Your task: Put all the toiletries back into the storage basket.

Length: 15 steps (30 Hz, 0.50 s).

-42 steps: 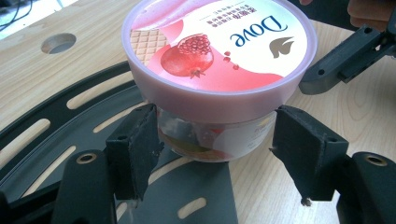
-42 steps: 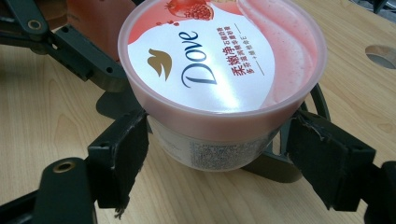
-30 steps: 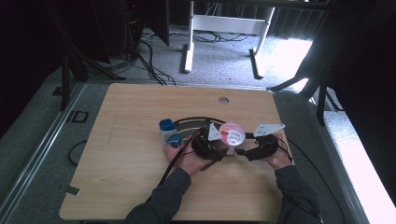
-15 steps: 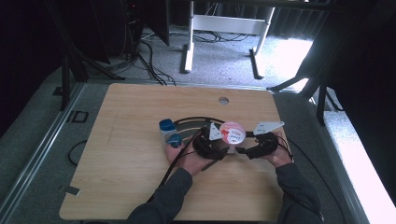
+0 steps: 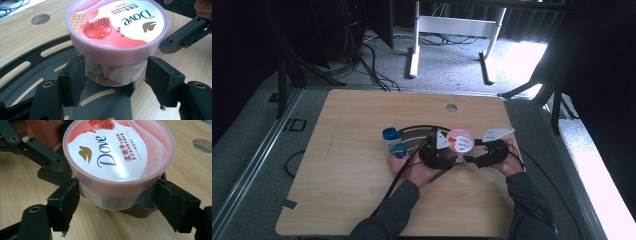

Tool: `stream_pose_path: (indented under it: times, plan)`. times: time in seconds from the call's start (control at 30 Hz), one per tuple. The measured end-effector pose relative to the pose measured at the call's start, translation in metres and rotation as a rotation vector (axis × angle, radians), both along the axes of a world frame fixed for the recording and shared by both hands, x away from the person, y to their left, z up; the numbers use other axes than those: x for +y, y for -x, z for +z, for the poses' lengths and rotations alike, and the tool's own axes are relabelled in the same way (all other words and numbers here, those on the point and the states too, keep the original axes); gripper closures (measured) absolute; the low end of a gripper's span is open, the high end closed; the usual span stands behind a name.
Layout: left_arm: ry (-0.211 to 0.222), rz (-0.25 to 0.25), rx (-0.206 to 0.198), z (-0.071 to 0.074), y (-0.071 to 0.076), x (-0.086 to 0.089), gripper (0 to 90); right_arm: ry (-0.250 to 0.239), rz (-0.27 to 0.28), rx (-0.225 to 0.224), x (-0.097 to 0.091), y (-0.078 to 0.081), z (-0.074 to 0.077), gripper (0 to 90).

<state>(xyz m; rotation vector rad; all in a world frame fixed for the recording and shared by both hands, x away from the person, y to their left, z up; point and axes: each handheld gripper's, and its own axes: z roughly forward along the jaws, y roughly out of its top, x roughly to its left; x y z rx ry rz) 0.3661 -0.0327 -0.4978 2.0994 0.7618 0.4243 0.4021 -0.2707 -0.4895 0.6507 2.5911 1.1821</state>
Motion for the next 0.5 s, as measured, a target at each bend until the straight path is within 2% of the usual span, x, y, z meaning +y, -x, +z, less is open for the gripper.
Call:
stream_pose_path:
  times: [0.17,0.5]
  plan:
    - [0.005,0.016,0.003,-0.0007,-0.0013,-0.0012,33.5,0.017,0.004,0.002,0.0015,-0.0035,0.0013,21.2]
    - [0.024,0.051,0.004,-0.0024,-0.0033,-0.0034,33.5,0.016,0.004,0.000,0.0020,-0.0090,0.0020,21.3]
